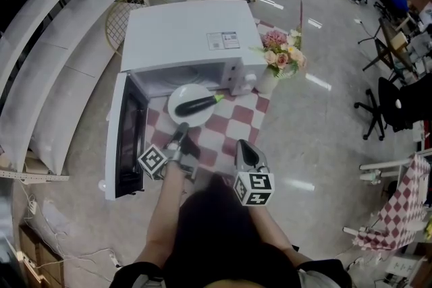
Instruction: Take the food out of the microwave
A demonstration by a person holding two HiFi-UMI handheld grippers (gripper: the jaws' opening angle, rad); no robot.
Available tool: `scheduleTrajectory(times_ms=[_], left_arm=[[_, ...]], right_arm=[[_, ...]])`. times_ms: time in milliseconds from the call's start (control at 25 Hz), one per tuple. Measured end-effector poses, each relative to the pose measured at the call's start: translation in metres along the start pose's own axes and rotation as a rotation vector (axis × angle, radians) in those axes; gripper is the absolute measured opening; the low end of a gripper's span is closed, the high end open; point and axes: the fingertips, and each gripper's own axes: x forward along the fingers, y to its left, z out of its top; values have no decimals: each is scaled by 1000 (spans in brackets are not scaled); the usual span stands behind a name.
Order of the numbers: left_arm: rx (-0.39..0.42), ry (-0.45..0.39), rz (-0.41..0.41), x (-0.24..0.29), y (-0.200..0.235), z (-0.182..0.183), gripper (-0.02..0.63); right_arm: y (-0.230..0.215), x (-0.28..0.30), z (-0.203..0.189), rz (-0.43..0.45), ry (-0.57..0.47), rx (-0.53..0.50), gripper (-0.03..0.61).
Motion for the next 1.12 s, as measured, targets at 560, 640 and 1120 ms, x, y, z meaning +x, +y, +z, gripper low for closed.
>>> scheduleTrajectory(times_ms=[560, 640, 1120], left_arm=[[38, -33, -1, -30, -14, -23, 21], [48, -39, -3, -34, -15, -24, 21], [32, -108, -44, -65, -29, -34, 21]], right_arm=[[0, -18, -14, -15, 3, 2, 0], [2, -20, -14, -14, 0, 0, 0], [12, -38, -10, -18, -54, -4, 2]])
